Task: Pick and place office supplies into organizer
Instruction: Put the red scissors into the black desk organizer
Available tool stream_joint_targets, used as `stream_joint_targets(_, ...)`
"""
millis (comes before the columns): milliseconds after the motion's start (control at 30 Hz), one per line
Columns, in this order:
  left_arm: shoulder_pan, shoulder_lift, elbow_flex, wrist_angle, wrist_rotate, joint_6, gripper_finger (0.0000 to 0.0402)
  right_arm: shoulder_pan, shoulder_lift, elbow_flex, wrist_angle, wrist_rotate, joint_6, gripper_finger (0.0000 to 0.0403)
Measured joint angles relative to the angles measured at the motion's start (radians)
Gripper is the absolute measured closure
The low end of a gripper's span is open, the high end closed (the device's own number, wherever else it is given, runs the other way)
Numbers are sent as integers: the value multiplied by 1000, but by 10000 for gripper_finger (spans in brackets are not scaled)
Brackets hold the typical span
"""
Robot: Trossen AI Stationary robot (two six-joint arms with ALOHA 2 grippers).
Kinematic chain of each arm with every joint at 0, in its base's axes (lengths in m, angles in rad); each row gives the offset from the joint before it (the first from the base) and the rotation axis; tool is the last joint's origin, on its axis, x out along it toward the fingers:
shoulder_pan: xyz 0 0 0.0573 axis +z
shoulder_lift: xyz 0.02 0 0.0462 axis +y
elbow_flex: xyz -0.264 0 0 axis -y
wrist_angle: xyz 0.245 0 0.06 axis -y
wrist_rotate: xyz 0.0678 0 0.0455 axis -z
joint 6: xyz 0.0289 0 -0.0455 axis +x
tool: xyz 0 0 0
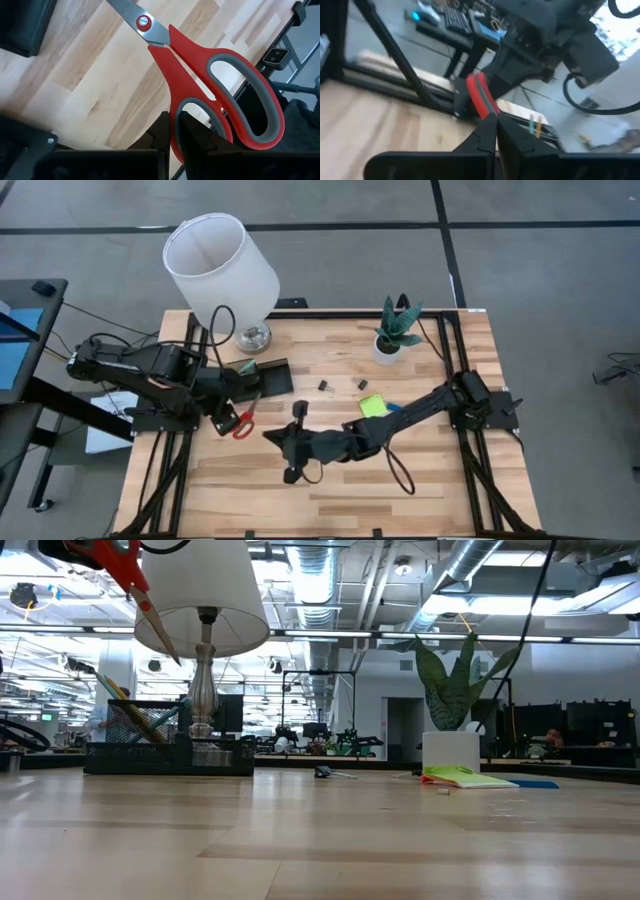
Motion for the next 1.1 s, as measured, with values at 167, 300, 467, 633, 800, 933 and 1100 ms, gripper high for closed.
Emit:
stream_joint_targets(167, -1, 0, 0, 0, 1, 0, 390, -2, 0, 1, -5, -47, -27, 356)
stream_joint_targets(300, -1, 0, 0, 0, 2, 0, 390, -14, 0, 1, 0, -62, -101, 318)
stream_joint_targets(467, -1, 0, 0, 32, 2, 0, 390, -60, 1, 1, 42, -259, -117, 276)
stream_joint_targets(633, -1, 0, 0, 72, 1, 1, 390, -94, 88, 4, 164, -284, -162, 247)
stream_joint_targets(800, -1, 0, 0, 67, 1, 8, 390, -91, 117, 37, 184, -236, -294, 241)
stream_joint_targets(933, -1, 0, 0, 71, 1, 16, 390, -97, 131, 38, 222, -173, -286, 252)
stream_joint_targets(1100, -1, 0, 0, 74, 0, 17, 390, -122, 130, 49, 217, -273, -275, 272)
